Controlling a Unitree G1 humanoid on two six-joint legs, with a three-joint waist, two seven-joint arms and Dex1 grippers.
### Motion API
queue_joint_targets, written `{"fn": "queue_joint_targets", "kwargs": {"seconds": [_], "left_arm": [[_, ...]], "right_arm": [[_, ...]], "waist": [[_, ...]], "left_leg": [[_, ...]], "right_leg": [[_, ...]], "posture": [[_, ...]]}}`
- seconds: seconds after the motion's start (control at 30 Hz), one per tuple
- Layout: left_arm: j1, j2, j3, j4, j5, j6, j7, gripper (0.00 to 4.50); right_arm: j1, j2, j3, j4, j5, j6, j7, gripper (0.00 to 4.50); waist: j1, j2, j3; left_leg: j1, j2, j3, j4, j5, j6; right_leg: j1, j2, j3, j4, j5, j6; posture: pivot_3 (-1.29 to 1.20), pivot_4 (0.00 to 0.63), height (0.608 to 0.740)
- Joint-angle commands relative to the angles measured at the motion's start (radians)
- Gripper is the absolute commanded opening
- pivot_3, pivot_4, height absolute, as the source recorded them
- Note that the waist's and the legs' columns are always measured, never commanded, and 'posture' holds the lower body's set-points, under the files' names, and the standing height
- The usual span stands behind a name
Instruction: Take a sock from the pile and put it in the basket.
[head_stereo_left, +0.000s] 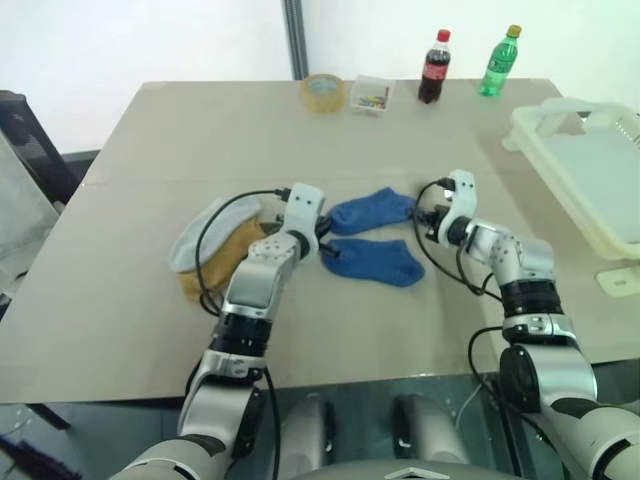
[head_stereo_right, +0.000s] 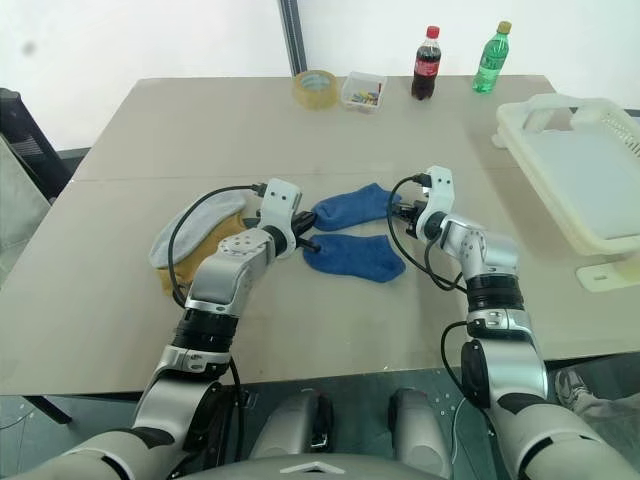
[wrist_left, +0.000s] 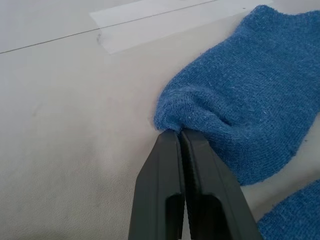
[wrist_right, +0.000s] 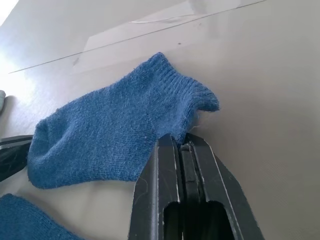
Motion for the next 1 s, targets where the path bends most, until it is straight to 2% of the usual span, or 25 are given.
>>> {"fn": "queue_joint_targets", "kwargs": {"seconds": [0.03,0.2,0.33,0.53,0.7,1.0], "left_arm": [[-0.011,0.000,-0.017,0.032,0.006,-0.006,-0.003,0.04],[-0.023,-0.009,0.021,0.020,-0.013,-0.072,0.014,0.04],[-0.012,0.003,0.055,-0.054,-0.038,-0.076,0.016,0.04],[0.083,0.084,0.089,-0.317,-0.084,0.060,-0.016,0.04],[0.181,0.143,0.066,-0.521,-0.140,0.149,-0.066,0.04],[0.257,0.162,0.044,-0.651,-0.165,0.243,-0.048,0.04]], "right_arm": [[0.005,-0.016,-0.009,-0.073,0.008,0.002,-0.009,0.00],[0.031,-0.030,0.011,-0.163,0.010,0.021,-0.003,0.00],[0.085,-0.051,0.029,-0.348,0.044,0.115,-0.004,0.00],[0.265,-0.076,0.018,-0.772,0.150,0.337,-0.059,0.00],[0.368,0.003,-0.039,-0.999,0.249,0.455,-0.146,0.00],[0.472,0.054,-0.078,-1.143,0.327,0.569,-0.233,0.00]], "waist": [[0.000,0.000,0.000],[0.000,0.000,0.000],[-0.001,0.000,0.000],[-0.001,0.000,0.000],[0.000,0.000,0.000],[0.001,0.000,0.000]], "left_leg": [[0.000,0.000,0.000,0.000,0.000,0.000],[0.000,0.000,-0.001,0.000,0.000,0.000],[-0.001,0.000,-0.001,-0.001,0.000,0.000],[-0.003,0.001,-0.002,-0.003,0.000,-0.001],[-0.002,0.001,-0.002,-0.003,0.000,0.000],[0.000,0.001,-0.002,-0.002,0.000,0.000]], "right_leg": [[0.000,0.000,0.000,0.000,0.000,0.000],[0.000,0.000,0.000,0.000,0.000,0.000],[-0.002,0.000,0.001,0.000,0.000,0.000],[-0.004,0.000,0.001,0.000,0.000,0.000],[-0.004,0.000,0.001,0.000,0.000,0.000],[-0.003,0.000,0.001,0.000,0.000,0.000]], "posture": [[0.00,0.150,0.740],[0.00,0.150,0.740],[0.00,0.150,0.740],[0.00,0.150,0.740],[0.00,0.150,0.740],[0.00,0.150,0.740]]}}
